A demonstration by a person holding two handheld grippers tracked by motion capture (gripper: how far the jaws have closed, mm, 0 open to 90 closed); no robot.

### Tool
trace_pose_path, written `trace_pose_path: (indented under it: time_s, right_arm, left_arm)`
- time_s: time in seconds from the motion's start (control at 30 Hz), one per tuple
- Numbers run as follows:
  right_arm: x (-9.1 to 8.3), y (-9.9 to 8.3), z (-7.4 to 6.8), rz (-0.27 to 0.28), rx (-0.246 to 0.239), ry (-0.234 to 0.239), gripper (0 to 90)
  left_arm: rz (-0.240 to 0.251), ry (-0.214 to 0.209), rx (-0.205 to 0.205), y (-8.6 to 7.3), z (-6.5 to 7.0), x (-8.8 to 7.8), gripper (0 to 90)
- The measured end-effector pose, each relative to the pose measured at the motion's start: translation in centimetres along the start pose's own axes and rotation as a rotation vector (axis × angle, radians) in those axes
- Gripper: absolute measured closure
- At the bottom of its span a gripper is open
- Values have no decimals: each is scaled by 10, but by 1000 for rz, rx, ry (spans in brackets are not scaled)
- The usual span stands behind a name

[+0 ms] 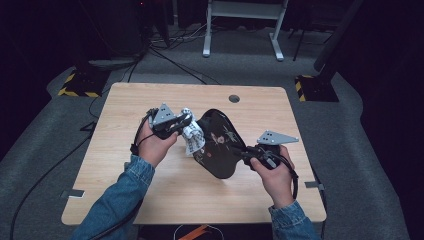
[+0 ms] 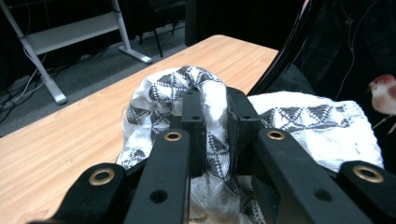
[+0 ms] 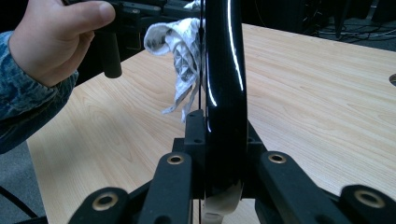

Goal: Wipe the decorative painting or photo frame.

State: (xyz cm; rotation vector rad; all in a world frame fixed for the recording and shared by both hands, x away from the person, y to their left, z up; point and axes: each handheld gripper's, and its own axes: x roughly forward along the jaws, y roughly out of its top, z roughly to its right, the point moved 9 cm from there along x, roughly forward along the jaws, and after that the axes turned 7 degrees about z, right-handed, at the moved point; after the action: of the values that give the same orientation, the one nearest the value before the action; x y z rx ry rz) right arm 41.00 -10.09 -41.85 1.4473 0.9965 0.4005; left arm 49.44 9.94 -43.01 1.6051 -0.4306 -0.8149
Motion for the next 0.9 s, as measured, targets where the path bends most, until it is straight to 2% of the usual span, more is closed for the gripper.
trace_pose_path:
  time_s: [0.23,0.5,0.9]
  right_arm:
    - [0,0,1,1,2,-1,808]
    - [-1,-1,1,3,8,0,809]
    - [-2,-3,1,4,9,4,809]
  left_arm:
    - [-23,3,-6,-12,-2,0,802]
    - [-33,1,-32,-26,-2,-1,801]
    - [-56,-26,-43,-43,3,-3,801]
